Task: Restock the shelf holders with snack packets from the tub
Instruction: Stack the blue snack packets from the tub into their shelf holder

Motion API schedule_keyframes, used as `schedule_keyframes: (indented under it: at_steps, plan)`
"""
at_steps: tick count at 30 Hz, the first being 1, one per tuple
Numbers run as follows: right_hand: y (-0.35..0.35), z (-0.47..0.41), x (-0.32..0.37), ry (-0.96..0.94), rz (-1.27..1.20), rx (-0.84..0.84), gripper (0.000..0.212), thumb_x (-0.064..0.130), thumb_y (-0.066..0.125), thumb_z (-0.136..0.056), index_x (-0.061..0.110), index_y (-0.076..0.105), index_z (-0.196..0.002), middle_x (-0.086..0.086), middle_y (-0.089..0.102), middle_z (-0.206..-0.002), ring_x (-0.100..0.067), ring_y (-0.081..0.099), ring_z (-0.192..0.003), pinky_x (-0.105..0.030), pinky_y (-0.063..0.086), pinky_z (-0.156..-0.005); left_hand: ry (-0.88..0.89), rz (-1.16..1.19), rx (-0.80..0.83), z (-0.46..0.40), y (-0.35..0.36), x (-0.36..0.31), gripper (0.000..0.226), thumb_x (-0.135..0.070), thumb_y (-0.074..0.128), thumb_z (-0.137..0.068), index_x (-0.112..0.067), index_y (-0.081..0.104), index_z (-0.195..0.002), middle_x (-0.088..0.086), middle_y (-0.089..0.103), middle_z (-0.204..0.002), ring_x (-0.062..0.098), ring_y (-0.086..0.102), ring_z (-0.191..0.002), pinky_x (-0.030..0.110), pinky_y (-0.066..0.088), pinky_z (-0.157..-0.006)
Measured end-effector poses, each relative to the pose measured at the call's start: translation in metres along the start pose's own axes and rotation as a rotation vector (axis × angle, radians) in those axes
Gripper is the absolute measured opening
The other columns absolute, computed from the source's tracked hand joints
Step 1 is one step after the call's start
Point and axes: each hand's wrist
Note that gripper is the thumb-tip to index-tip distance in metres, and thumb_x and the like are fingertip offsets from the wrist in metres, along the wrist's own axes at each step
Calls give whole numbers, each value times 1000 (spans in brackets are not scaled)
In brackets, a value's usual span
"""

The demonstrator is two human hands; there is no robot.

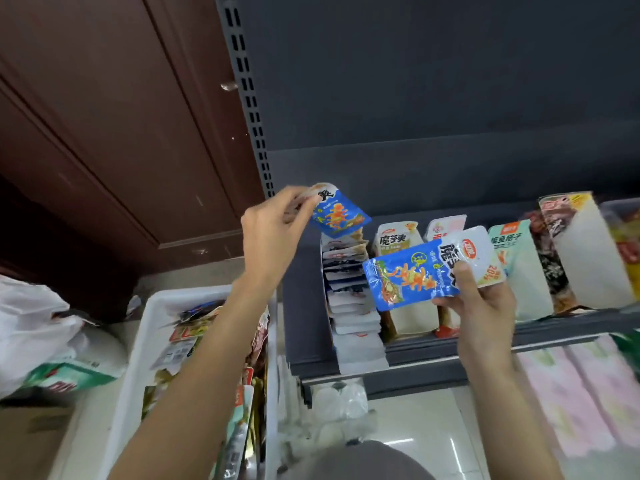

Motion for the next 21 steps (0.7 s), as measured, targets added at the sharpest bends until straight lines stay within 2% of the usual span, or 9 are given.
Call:
schedule_keyframes:
  at_steps: [1, 3, 5, 9, 12, 14, 17, 19, 21]
  plan:
    - [-1, -2, 0, 4, -2, -6, 26, 19, 58, -93, 12, 61, -118, 1, 71, -96, -8, 69, -77, -19, 53, -50, 60, -23, 31, -2, 4, 0, 12, -21, 67, -86, -10, 72, -89, -14, 68, -84, -4, 62, -72, 13, 50, -68]
    - [-3, -6, -2, 13, -1, -3, 29, 22, 59, -93, 12, 60, -120, 1, 72, -98, -9, 69, -80, -19, 53, -52, 172, -95, 116, -3, 12, 2, 10, -19, 68, -87, -11, 73, -89, -7, 73, -84, 5, 67, -69, 27, 55, -67]
    - [-4, -10, -3, 20, -1, 4, 29, 22, 59, -93, 12, 60, -120, 0, 72, -98, -11, 69, -82, -20, 54, -52, 203, -191, 227, -1, 20, 4, 10, -21, 68, -87, -12, 73, -89, -2, 74, -80, 14, 69, -66, 34, 56, -63]
    - [0, -16, -1, -1, -24, 4, 31, 24, 59, -93, 12, 59, -122, 7, 73, -95, -10, 69, -86, -20, 54, -55, 235, -372, 397, 0, 30, 10, 12, -24, 68, -87, -12, 72, -86, 3, 72, -68, 26, 69, -62, 31, 51, -57]
    - [5, -23, 5, -38, -69, -20, 31, 22, 59, -94, 11, 58, -124, 10, 73, -95, -9, 69, -84, -20, 54, -55, 307, -389, 402, -2, 30, 13, 13, -28, 68, -85, -17, 73, -82, -1, 71, -65, 24, 68, -57, 23, 44, -54]
    - [9, -27, 10, -67, -87, -24, 25, 20, 58, -94, 16, 60, -120, 10, 72, -95, -8, 69, -83, -20, 54, -55, 288, -447, 492, -1, 32, 15, 16, -36, 63, -89, -23, 73, -90, -3, 72, -72, 23, 68, -64, 24, 42, -56]
    - [18, -33, 17, -107, -115, 2, 20, 14, 58, -95, 22, 60, -113, 9, 71, -98, -9, 68, -87, -21, 55, -59, 231, -513, 655, 10, 43, 20, 28, -41, 47, -97, -29, 62, -117, -5, 71, -101, 22, 67, -86, 29, 43, -62]
    - [25, -38, 21, -146, -108, 39, 23, 11, 57, -95, 16, 57, -117, 4, 69, -105, -12, 68, -94, -23, 56, -63, 245, -550, 703, 19, 49, 20, 39, -49, 40, -97, -26, 49, -126, -1, 69, -99, 25, 66, -85, 30, 40, -60]
    - [34, -43, 23, -190, -66, 93, 24, 12, 57, -95, 15, 56, -119, 0, 67, -110, -14, 67, -100, -23, 57, -66, 234, -577, 738, 27, 49, 20, 50, -61, 39, -91, -24, 45, -124, 1, 69, -88, 26, 66, -80, 29, 35, -62]
Point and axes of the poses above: each hand's wrist, its own z-axis away from the middle knuckle, its own y-axis out of the palm, x = y × z
